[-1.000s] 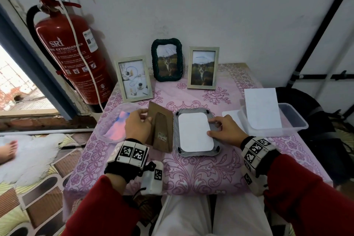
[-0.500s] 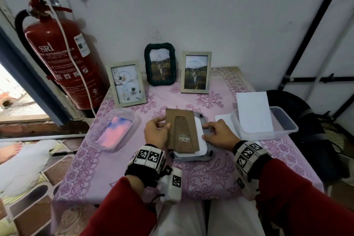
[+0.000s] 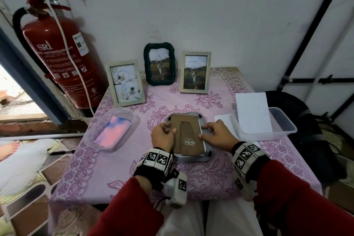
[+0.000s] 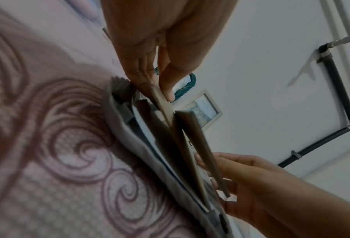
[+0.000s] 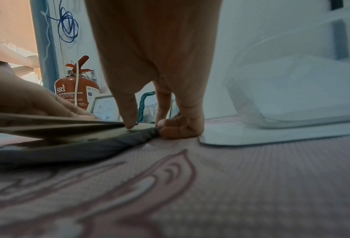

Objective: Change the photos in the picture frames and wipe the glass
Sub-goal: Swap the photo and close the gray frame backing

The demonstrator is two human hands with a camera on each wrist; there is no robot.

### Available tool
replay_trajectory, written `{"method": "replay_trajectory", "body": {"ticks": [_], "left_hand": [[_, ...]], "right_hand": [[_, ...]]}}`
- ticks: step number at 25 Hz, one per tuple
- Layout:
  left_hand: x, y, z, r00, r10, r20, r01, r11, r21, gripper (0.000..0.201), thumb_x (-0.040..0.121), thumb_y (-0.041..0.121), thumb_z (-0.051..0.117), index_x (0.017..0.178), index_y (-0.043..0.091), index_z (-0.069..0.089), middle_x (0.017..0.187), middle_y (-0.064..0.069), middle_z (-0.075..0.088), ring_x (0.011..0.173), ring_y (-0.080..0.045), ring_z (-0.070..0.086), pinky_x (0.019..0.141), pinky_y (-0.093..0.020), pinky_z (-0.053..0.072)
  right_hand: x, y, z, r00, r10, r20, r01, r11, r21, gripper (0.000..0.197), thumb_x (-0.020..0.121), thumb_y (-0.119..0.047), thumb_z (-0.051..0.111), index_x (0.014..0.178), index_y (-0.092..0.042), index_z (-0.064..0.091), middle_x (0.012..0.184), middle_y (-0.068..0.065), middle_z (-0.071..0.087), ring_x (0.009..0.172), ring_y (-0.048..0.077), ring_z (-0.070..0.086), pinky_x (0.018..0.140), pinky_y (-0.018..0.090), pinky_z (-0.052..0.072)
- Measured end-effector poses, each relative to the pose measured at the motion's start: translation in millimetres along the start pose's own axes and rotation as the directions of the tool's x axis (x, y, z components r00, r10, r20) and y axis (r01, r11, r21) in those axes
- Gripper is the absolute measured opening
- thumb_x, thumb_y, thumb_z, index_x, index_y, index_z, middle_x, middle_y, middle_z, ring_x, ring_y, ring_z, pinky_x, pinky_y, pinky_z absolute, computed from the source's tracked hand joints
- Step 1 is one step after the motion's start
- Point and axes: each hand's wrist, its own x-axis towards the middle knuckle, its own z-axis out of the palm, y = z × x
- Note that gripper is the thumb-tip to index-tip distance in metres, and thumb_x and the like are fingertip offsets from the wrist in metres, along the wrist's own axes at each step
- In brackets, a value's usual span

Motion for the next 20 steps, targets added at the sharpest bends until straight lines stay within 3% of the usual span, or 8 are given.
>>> {"method": "replay_trajectory", "body": {"ticks": [3, 5, 6, 7, 8, 10, 14, 20], "left_hand": [[0.4, -2.5, 0.7, 0.999, 0.041, 0.022, -0.041, 0.999, 0.02, 0.035, 0.083, 0.004, 0.065, 0.117, -0.001, 0.06, 0.074, -0.001, 0.055, 0.075, -0.015, 0.053, 0.063, -0.009, 0.037], [-0.2, -3.9, 0.3, 0.997, 0.077, 0.026, -0.078, 0.995, 0.056, 0.035, 0.082, 0.004, 0.066, 0.116, -0.002, 0.06, 0.082, -0.005, 0.057, 0.068, -0.011, 0.051, 0.056, -0.006, 0.038], [0.0, -4.8, 0.8, 0.996, 0.088, 0.034, -0.09, 0.993, 0.08, 0.036, 0.082, 0.004, 0.066, 0.117, -0.003, 0.06, 0.086, -0.007, 0.058, 0.069, -0.012, 0.052, 0.059, -0.005, 0.041], [0.6, -5.3, 1.4, 0.995, 0.091, 0.047, -0.096, 0.989, 0.112, 0.037, 0.082, 0.005, 0.066, 0.118, -0.003, 0.059, 0.093, -0.01, 0.06, 0.075, -0.016, 0.055, 0.07, -0.011, 0.046], [1.0, -5.6, 2.4, 0.995, 0.084, 0.061, -0.092, 0.985, 0.147, 0.04, 0.083, 0.007, 0.065, 0.121, -0.002, 0.057, 0.103, -0.015, 0.061, 0.084, -0.021, 0.059, 0.084, -0.021, 0.048], [1.6, -5.8, 5.0, 0.994, 0.054, 0.094, -0.072, 0.976, 0.203, 0.043, 0.084, 0.011, 0.064, 0.125, 0.0, 0.055, 0.118, -0.021, 0.057, 0.102, -0.03, 0.059, 0.097, -0.033, 0.045], [0.1, -2.5, 6.4, 0.996, 0.049, 0.079, -0.084, 0.833, 0.547, 0.042, 0.084, 0.028, 0.062, 0.123, 0.014, 0.058, 0.126, -0.014, 0.051, 0.121, -0.031, 0.042, 0.101, -0.035, 0.033], [0.2, -3.3, -1.1, 0.996, 0.014, 0.087, -0.063, 0.801, 0.595, 0.044, 0.083, 0.038, 0.064, 0.123, 0.022, 0.058, 0.129, -0.011, 0.044, 0.124, -0.03, 0.037, 0.102, -0.039, 0.028]], "right_hand": [[0.0, -0.4, -0.8, 1.0, -0.006, 0.004, 0.007, 1.0, -0.016, 0.046, 0.08, -0.024, 0.071, 0.121, -0.007, 0.059, 0.117, 0.019, 0.049, 0.098, 0.025, 0.051, 0.086, 0.025, 0.04], [-0.1, -0.9, -0.8, 1.0, -0.006, 0.003, 0.006, 1.0, -0.01, 0.047, 0.08, -0.024, 0.071, 0.122, -0.007, 0.058, 0.118, 0.019, 0.049, 0.092, 0.02, 0.048, 0.084, 0.023, 0.038], [-0.6, -1.5, -0.9, 1.0, -0.002, 0.004, 0.002, 1.0, -0.011, 0.047, 0.08, -0.024, 0.071, 0.123, -0.007, 0.058, 0.118, 0.019, 0.049, 0.092, 0.018, 0.047, 0.085, 0.023, 0.039], [-1.1, -2.3, -1.3, 1.0, 0.002, 0.006, -0.002, 1.0, -0.016, 0.048, 0.08, -0.024, 0.071, 0.123, -0.008, 0.057, 0.118, 0.019, 0.048, 0.092, 0.019, 0.048, 0.087, 0.024, 0.039], [-1.5, -2.9, -1.4, 1.0, 0.006, 0.009, -0.006, 1.0, -0.021, 0.048, 0.08, -0.024, 0.071, 0.123, -0.008, 0.057, 0.119, 0.018, 0.047, 0.094, 0.021, 0.051, 0.089, 0.024, 0.04], [-1.9, -4.0, -1.4, 1.0, 0.005, 0.016, -0.005, 1.0, -0.028, 0.048, 0.08, -0.023, 0.071, 0.124, -0.007, 0.057, 0.119, 0.018, 0.047, 0.098, 0.024, 0.053, 0.089, 0.024, 0.04], [-1.2, -3.4, -1.1, 1.0, 0.001, 0.018, -0.001, 1.0, -0.026, 0.049, 0.081, -0.022, 0.071, 0.125, -0.007, 0.055, 0.117, 0.016, 0.046, 0.091, 0.016, 0.047, 0.084, 0.021, 0.037], [1.2, -0.6, 0.1, 1.0, -0.012, 0.017, 0.013, 0.999, -0.03, 0.05, 0.079, -0.023, 0.072, 0.124, -0.007, 0.056, 0.111, 0.014, 0.047, 0.084, 0.016, 0.047, 0.078, 0.019, 0.035]]}}
